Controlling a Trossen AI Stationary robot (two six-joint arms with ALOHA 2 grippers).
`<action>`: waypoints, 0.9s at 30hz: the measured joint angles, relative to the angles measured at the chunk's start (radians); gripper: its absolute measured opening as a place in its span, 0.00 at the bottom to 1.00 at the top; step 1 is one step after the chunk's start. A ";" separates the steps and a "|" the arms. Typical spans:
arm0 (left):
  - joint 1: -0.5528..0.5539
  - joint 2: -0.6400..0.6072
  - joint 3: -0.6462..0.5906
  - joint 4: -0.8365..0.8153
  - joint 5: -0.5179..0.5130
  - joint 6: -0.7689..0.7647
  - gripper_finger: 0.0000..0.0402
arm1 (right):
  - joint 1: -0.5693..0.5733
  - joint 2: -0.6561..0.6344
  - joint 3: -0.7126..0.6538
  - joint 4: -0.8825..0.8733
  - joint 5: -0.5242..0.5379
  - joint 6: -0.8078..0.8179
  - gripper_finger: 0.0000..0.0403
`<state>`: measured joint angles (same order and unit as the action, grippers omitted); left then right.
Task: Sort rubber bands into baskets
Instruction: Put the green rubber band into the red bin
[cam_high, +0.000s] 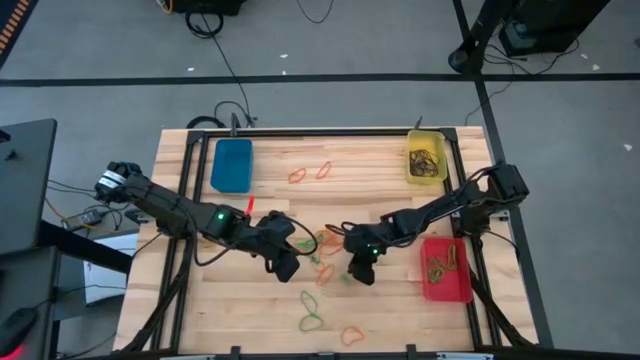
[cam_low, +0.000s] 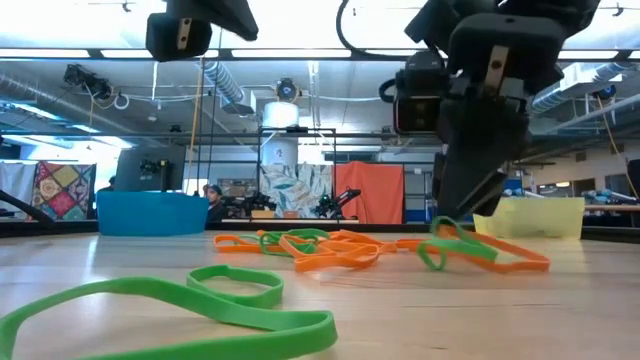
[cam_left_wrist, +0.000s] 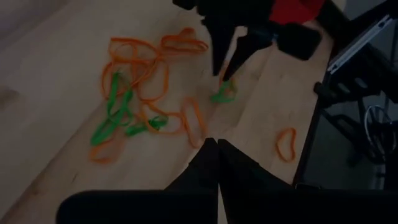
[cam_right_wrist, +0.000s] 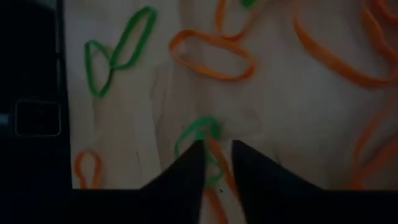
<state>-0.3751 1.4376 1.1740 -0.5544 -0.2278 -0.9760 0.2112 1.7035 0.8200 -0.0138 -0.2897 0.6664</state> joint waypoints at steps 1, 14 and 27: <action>-0.001 0.000 0.000 0.011 0.000 0.000 0.02 | -0.001 0.000 0.000 -0.007 0.001 0.013 0.30; -0.046 0.000 0.000 0.035 -0.010 0.029 0.02 | 0.058 0.000 0.001 0.122 0.119 -0.158 0.53; -0.047 0.000 0.000 0.031 -0.013 0.041 0.02 | 0.147 0.122 0.002 0.185 0.069 -0.577 0.54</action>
<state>-0.4221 1.4378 1.1740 -0.5235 -0.2413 -0.9347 0.3584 1.8251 0.8215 0.1709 -0.2209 0.0892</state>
